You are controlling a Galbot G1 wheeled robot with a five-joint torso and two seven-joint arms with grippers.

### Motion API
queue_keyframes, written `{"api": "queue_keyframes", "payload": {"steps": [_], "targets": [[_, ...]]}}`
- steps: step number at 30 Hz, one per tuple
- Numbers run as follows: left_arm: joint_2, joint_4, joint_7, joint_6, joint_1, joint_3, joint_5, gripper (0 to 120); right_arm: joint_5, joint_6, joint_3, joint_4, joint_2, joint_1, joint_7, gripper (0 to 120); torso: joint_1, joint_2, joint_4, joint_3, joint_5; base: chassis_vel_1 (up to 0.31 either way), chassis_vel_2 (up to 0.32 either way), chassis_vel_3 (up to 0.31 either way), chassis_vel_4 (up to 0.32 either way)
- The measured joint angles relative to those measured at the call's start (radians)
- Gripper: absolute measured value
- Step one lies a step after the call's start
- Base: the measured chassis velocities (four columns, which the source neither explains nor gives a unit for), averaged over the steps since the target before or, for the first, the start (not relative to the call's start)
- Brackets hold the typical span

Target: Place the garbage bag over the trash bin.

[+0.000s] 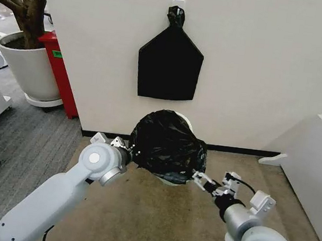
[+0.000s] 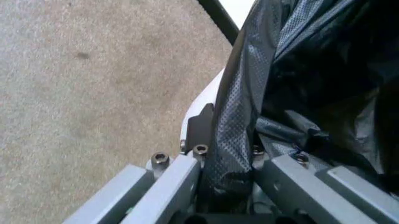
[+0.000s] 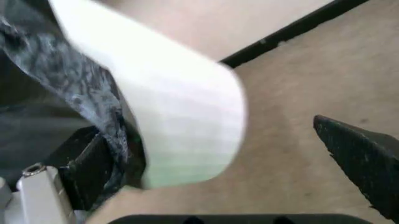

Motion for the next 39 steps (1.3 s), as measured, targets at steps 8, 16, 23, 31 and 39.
{"api": "queue_keyframes", "payload": {"steps": [8,16,23,31,39], "targets": [[0.021,-0.014,-0.014,0.046,0.019,-0.057,-0.162,0,-0.094,0.032,0.037,-0.129,-0.024,-0.015,-0.103,100,0.0,0.0,-0.0002,0.0,0.0002,0.0,0.0,0.0,0.0],[0.044,-0.017,0.013,0.118,0.052,-0.089,-0.233,0,-0.11,0.077,0.057,-0.184,-0.031,-0.015,-0.202,100,0.0,0.0,0.0001,0.0,0.0,0.0,0.0,0.0,0.0],[0.045,-0.022,0.061,0.153,0.056,-0.092,-0.246,0,-0.124,0.048,0.065,-0.204,-0.037,-0.023,-0.223,100,0.0,0.0,0.0,0.0,0.0001,0.0,0.0,0.0,0.0],[0.06,-0.002,0.283,0.187,0.068,-0.065,0.008,0,-0.095,0.057,0.086,-0.119,-0.042,-0.05,-0.202,100,0.0,0.0,-0.0001,0.0,0.0,0.0,0.0,0.0,0.0],[0.043,0.058,0.405,0.176,0.065,-0.027,0.209,0,-0.09,0.065,0.083,0.043,-0.046,-0.11,-0.175,100,0.0,0.0,-0.0002,0.0,-0.0001,0.0,0.0,0.0,0.0]]}}
